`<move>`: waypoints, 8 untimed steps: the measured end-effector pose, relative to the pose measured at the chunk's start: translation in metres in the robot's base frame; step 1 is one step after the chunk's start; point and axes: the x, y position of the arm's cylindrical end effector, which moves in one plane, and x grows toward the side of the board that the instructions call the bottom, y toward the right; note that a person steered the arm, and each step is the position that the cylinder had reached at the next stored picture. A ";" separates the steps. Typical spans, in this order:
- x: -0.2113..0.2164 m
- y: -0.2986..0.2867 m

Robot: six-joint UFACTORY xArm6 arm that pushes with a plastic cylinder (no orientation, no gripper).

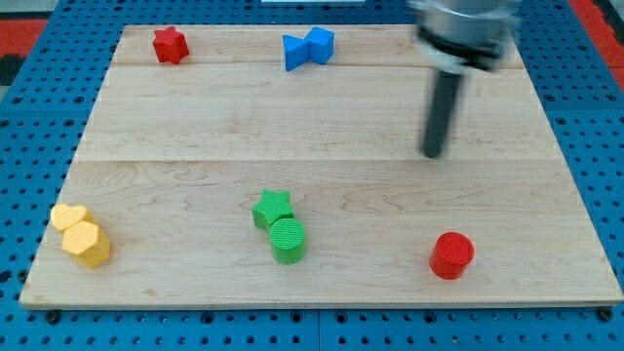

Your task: Move red circle into the red star

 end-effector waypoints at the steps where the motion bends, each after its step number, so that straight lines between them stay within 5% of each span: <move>1: 0.098 0.072; 2: 0.151 0.047; 5: 0.066 -0.181; 6: 0.104 -0.146; 8: 0.067 -0.234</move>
